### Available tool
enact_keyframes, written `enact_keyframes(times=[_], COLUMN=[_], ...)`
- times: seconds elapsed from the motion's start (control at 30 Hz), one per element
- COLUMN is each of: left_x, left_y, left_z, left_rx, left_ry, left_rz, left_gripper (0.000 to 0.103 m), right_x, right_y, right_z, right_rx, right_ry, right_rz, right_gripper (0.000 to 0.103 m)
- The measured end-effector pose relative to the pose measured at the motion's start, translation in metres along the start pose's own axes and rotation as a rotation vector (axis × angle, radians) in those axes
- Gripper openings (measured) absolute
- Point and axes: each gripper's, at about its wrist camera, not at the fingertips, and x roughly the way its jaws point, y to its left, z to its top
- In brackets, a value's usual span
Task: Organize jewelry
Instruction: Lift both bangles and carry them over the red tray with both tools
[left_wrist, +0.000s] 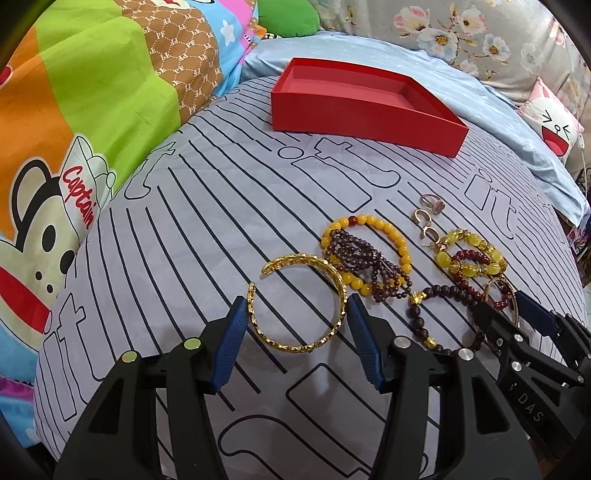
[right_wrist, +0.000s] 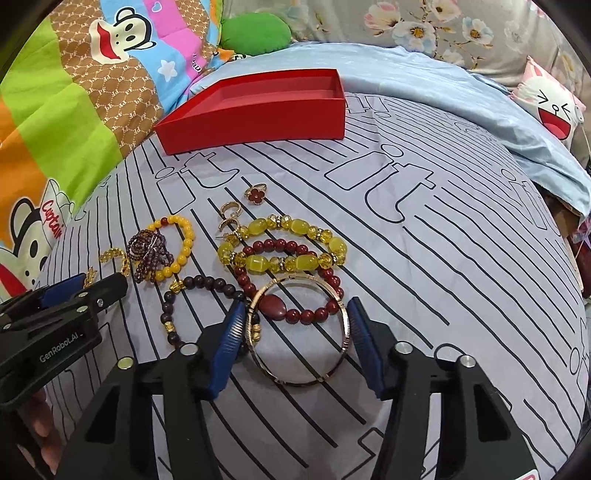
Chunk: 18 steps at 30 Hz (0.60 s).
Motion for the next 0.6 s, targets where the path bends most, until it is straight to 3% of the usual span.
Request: enact_keyframes(times=[0.6], left_x=[-0.011], left_y=[-0.004], left_z=[0.006], left_rx=[0.008], left_ry=[-0.024], left_rz=[-0.020], left_gripper=[0.053], right_x=[-0.027], right_y=[-0.012], right_z=[0.009], right_rx=[0.029], right_ry=[-0.041], right_rz=[0.040], right_gripper=[0.053])
